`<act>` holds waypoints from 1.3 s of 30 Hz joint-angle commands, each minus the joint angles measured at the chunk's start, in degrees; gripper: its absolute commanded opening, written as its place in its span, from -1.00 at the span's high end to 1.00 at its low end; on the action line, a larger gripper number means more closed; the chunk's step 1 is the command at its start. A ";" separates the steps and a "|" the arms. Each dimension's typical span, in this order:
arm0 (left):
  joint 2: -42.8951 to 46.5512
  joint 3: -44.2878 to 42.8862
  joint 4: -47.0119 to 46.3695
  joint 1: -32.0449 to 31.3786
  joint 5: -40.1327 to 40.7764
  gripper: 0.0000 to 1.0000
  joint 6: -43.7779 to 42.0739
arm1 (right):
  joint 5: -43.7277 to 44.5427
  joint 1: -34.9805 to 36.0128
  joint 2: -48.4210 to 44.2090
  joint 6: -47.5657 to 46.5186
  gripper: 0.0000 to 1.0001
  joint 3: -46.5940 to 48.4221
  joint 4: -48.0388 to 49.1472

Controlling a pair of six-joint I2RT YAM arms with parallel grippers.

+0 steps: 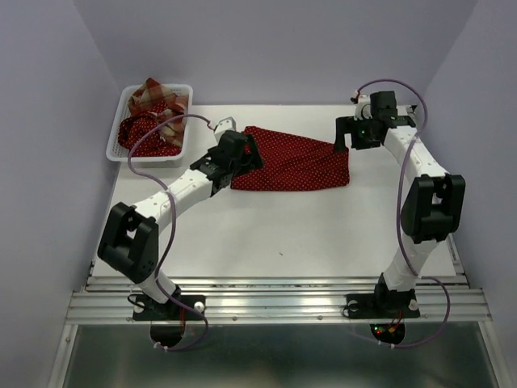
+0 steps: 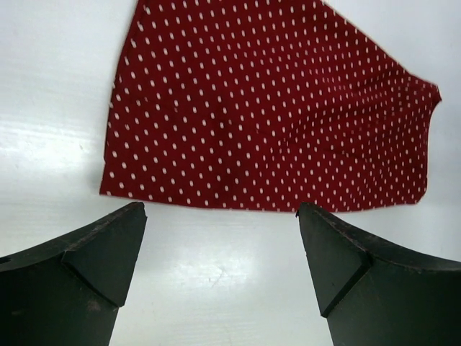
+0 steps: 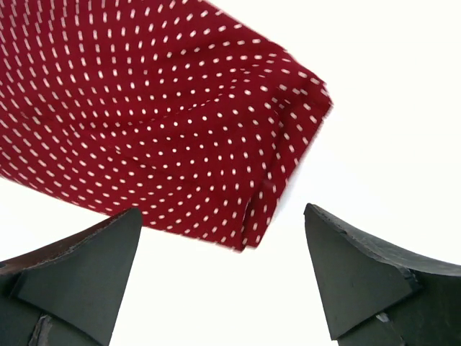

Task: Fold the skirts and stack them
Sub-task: Fold the skirt

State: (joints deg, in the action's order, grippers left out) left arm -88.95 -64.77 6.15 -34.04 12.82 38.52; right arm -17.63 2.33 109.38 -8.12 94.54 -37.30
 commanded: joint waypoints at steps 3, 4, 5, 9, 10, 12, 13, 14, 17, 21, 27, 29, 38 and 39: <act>-7.72 -9.57 0.36 6.87 -1.21 -0.97 -7.84 | 11.55 -0.13 -5.32 19.26 -1.00 -5.15 5.91; -10.26 -11.93 0.09 7.75 -2.26 -0.97 -9.85 | 11.91 -0.13 -5.41 20.50 -1.00 -6.03 6.97; -12.89 -14.91 0.26 9.15 -3.58 -0.97 -10.83 | 12.87 -0.13 -4.89 22.17 -1.00 -6.99 8.28; -17.65 -19.59 0.62 10.57 -5.52 -0.97 -15.22 | 13.32 -0.13 -2.25 21.66 -1.00 -6.74 8.29; -18.45 -20.21 0.27 10.66 -6.13 -0.97 -16.45 | 12.97 -0.13 -1.64 20.96 -1.00 -6.74 8.47; -20.38 -21.70 0.18 10.93 -7.79 -0.97 -18.48 | 11.66 -0.13 0.20 19.46 -1.00 -6.48 8.56; -22.13 -22.93 0.18 11.27 -8.24 -0.97 -19.09 | 10.08 -0.13 0.83 18.85 -1.00 -6.39 8.56; -22.93 -23.46 0.35 11.54 -8.34 -0.97 -19.10 | 9.63 -0.13 1.44 18.41 -1.00 -6.21 8.56; -25.92 -25.31 0.70 12.07 -9.48 -0.97 -19.71 | 7.52 -0.13 3.81 17.09 -1.00 -5.95 8.64; -28.91 -26.81 0.88 12.07 -11.67 -0.97 -19.89 | 8.83 -0.13 6.28 18.14 -1.00 -5.86 8.56; -31.99 -27.69 1.05 12.16 -11.06 -0.83 -19.89 | 9.01 -0.13 7.77 19.54 -1.00 -7.97 8.65; -32.60 -27.69 1.32 12.16 -10.27 -0.66 -19.80 | 8.75 -0.13 7.51 19.81 -0.97 -9.63 9.00; -33.84 -25.67 1.14 12.25 -9.04 -0.01 -18.66 | 4.37 -0.13 7.51 21.13 -0.24 -15.00 11.37; -33.84 -25.49 1.14 12.25 -9.21 0.06 -18.49 | 3.92 -0.13 7.60 21.21 -0.14 -15.18 11.55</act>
State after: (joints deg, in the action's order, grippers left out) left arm -122.93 -89.89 7.60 -22.15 3.16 19.84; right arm -10.15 2.33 116.16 12.01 82.37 -25.80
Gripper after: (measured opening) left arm 0.502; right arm 0.622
